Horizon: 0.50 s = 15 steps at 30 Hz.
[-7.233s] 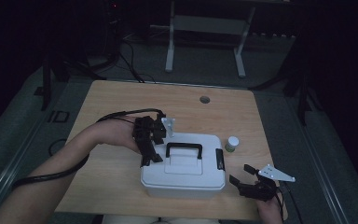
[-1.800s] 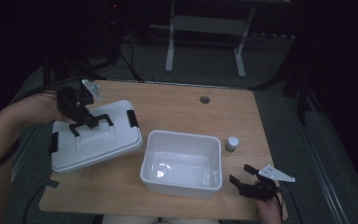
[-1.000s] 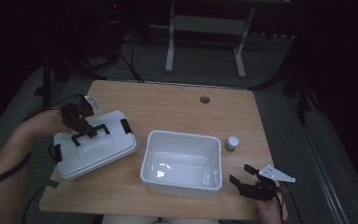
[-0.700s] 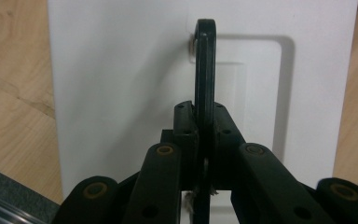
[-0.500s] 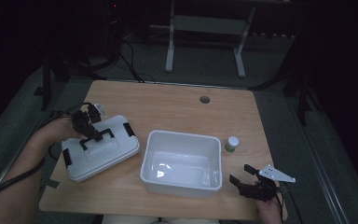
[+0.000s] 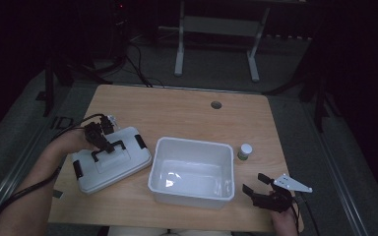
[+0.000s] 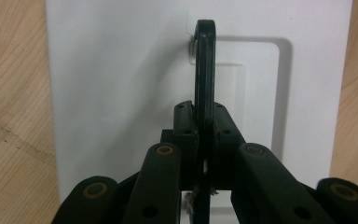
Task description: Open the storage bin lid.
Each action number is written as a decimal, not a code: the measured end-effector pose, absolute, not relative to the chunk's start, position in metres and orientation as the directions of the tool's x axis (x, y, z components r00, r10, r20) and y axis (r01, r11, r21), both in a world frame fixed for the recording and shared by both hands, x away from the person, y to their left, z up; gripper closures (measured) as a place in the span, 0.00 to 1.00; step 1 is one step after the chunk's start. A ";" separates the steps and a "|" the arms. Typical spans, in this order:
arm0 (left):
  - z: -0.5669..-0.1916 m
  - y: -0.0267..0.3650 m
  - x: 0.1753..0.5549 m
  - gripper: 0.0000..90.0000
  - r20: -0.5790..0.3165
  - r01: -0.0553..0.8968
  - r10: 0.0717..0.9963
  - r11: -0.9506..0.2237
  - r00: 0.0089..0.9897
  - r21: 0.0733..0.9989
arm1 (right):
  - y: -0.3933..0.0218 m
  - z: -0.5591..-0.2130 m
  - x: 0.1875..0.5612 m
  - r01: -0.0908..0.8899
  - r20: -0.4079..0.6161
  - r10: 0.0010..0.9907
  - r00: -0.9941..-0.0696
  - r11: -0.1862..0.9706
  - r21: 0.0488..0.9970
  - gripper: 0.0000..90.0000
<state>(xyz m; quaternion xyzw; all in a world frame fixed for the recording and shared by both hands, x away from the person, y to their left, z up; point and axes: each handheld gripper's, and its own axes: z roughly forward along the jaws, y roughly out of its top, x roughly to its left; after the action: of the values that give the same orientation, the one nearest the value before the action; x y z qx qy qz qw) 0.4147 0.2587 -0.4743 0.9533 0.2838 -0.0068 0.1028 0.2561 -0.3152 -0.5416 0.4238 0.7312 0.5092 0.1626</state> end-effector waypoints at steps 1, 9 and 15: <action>-0.475 0.258 0.415 0.93 -0.068 0.539 0.537 -0.821 0.841 0.188 | -0.315 -0.542 0.256 0.454 0.195 0.785 -0.588 0.120 0.883 0.16; -0.481 0.255 0.417 0.93 -0.080 0.536 0.531 -0.823 0.844 0.191 | -0.315 -0.542 0.256 0.453 0.195 0.784 -0.589 0.121 0.883 0.16; -0.482 0.256 0.418 0.86 -0.051 0.543 0.544 -0.818 0.838 0.188 | -0.316 -0.541 0.256 0.452 0.191 0.784 -0.591 0.126 0.883 0.16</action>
<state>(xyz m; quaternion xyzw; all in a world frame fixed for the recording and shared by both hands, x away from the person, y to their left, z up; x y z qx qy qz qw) 0.4176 0.2561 -0.4825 0.9535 0.2849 0.0025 0.0978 0.2558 -0.3156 -0.5413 0.4219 0.7322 0.5092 0.1630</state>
